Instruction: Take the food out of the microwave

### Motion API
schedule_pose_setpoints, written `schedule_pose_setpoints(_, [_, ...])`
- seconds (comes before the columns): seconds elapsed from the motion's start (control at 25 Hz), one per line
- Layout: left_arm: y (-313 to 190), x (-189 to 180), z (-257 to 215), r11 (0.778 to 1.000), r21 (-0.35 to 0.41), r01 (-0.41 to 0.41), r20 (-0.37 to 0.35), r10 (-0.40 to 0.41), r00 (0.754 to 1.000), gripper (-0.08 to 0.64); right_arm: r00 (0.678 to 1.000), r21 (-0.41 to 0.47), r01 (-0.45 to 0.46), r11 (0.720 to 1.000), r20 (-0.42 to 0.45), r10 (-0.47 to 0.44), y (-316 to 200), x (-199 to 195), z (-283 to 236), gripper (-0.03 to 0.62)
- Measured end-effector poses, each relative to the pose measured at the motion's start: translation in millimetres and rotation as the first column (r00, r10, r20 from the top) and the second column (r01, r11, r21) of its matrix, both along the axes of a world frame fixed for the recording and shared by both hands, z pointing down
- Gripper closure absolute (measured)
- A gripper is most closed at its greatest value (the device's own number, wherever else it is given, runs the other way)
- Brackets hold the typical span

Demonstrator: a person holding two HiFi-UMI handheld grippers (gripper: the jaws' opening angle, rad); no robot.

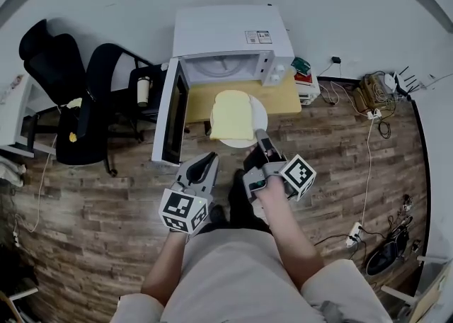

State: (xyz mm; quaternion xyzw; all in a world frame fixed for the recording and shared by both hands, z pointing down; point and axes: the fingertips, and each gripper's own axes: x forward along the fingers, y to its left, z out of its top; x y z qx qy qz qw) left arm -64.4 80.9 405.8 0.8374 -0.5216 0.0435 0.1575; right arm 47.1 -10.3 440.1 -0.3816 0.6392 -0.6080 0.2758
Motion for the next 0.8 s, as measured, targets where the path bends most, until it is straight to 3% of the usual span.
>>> schedule_pose_setpoints(0.32, [38.8,8.2,-7.0,0.999,0.015,-0.028,-0.012,0.028,1.000,0.541,1.000,-0.006,-0.009,1.000,0.009,0.009,48.3,2.8,-8.7,0.581])
schedule_pose_setpoints(0.8, [46.8,11.3,-6.7,0.999,0.018,-0.036,-0.013,0.037,0.999,0.548,1.000,-0.016,-0.016,1.000,0.009,0.016,64.2,8.0,-9.8,0.581])
